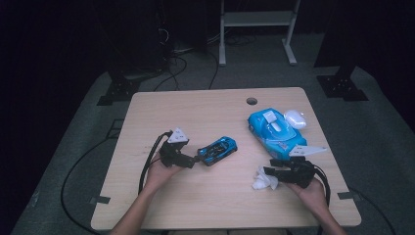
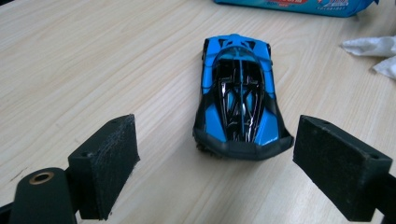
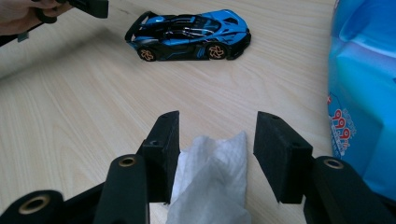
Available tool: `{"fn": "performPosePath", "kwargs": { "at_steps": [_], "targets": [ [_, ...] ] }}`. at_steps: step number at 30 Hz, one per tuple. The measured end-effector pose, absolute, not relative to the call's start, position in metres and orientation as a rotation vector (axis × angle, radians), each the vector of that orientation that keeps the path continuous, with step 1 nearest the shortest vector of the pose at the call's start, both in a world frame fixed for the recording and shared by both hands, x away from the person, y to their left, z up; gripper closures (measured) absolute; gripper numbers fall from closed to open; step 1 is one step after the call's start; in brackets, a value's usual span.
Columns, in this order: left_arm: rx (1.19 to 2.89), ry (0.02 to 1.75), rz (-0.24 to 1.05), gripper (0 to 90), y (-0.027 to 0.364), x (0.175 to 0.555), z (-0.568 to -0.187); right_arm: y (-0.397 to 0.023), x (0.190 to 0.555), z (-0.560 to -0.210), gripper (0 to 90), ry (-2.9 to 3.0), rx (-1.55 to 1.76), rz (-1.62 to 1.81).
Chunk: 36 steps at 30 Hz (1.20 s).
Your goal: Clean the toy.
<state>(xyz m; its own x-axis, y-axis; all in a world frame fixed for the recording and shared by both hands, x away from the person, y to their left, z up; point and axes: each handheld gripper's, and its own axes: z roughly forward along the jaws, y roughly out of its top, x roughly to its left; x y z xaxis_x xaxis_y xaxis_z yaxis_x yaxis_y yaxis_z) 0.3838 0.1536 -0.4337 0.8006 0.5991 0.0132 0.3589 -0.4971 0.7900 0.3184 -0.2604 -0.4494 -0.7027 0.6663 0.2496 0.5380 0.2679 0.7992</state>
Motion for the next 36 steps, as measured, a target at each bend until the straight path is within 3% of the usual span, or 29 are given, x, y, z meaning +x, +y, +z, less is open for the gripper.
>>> {"fn": "performPosePath", "kwargs": {
  "at_steps": [36],
  "targets": [
    [2.098,0.773,0.357,10.3,0.212,0.331,-0.449,-0.309,0.299,-0.451,44.2,2.311,1.219,1.439]
  ]
}}
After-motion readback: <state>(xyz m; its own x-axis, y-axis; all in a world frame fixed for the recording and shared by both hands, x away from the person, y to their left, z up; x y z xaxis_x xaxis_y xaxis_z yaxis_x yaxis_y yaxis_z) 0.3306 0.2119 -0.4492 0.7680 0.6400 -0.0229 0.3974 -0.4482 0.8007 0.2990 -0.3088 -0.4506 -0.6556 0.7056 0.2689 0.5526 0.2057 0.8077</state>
